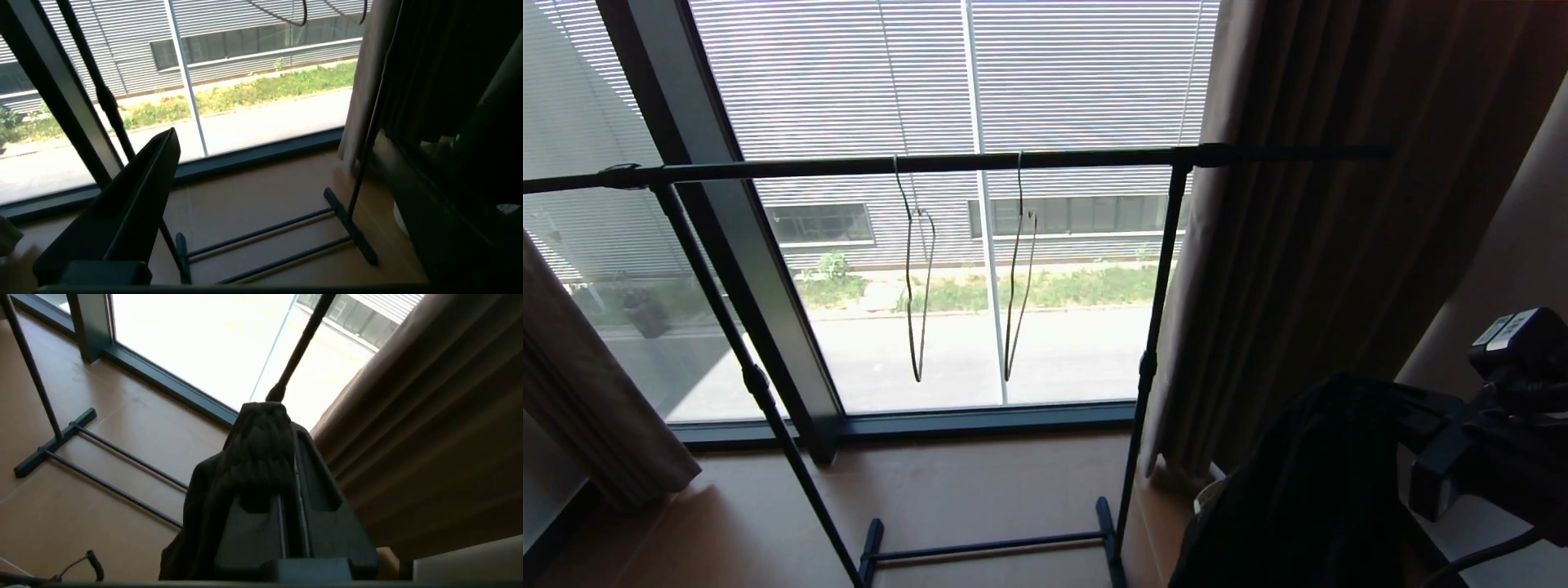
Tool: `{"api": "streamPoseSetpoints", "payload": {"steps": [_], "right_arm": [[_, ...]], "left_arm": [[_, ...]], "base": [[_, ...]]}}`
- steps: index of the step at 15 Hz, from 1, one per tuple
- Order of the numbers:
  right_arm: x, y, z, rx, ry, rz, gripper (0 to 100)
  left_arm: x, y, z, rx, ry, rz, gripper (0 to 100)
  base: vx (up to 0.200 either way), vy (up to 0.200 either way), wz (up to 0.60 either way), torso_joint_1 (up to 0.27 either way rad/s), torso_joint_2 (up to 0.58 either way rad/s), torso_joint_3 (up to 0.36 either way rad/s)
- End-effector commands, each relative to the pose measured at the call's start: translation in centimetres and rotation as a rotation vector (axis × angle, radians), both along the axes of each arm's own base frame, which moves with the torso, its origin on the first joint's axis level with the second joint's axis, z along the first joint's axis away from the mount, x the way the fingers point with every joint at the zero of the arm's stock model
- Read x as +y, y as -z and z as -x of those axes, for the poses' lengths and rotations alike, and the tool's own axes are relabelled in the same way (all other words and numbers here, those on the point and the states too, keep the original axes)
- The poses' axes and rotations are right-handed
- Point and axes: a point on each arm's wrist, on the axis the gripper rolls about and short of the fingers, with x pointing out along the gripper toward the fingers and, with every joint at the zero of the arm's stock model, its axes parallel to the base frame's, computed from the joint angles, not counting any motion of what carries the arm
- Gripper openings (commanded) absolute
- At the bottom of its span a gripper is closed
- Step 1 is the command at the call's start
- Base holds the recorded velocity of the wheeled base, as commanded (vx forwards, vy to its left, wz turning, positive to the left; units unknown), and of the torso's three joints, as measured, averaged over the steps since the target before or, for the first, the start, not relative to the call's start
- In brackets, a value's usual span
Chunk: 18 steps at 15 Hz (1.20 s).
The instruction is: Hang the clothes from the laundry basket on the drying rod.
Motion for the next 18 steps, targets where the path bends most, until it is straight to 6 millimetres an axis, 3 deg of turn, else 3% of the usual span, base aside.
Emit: {"api": "streamPoseSetpoints", "payload": {"steps": [1, 10, 15, 16, 17, 18], "right_arm": [[0.0, 0.0, 0.0, 0.000, -0.001, 0.000, 0], [0.2, 0.1, 0.0, 0.005, -0.010, 0.002, 0], [1.9, 0.1, 0.1, 0.015, -0.050, 0.013, 0], [4.2, -1.0, -1.7, 0.026, -0.030, -0.041, 0], [4.8, -1.4, -2.2, 0.023, -0.027, -0.055, 0], [6.4, -1.9, -3.5, 0.028, -0.019, -0.081, 0]], "left_arm": [[0.0, 0.0, 0.0, 0.001, 0.001, 0.000, 100], [0.0, 0.0, 0.0, 0.001, 0.001, -0.001, 100], [0.1, -0.8, 0.1, -0.027, -0.030, -0.052, 100], [0.0, -5.5, -1.1, 0.047, -0.032, -0.063, 100], [0.0, -6.1, -1.7, 0.079, -0.027, -0.069, 100], [0.0, -7.9, -4.0, 0.166, 0.002, -0.101, 100]], "base": [[-0.200, 0.200, 0.00, 0.002, 0.01, -0.002], [0.000, 0.000, 0.00, 0.000, 0.00, 0.000], [0.000, 0.000, 0.00, 0.000, 0.00, 0.000], [0.000, 0.000, 0.00, 0.000, 0.00, 0.000], [0.000, 0.000, 0.00, 0.000, 0.00, 0.000], [0.000, 0.000, 0.00, 0.000, 0.00, 0.000]]}}
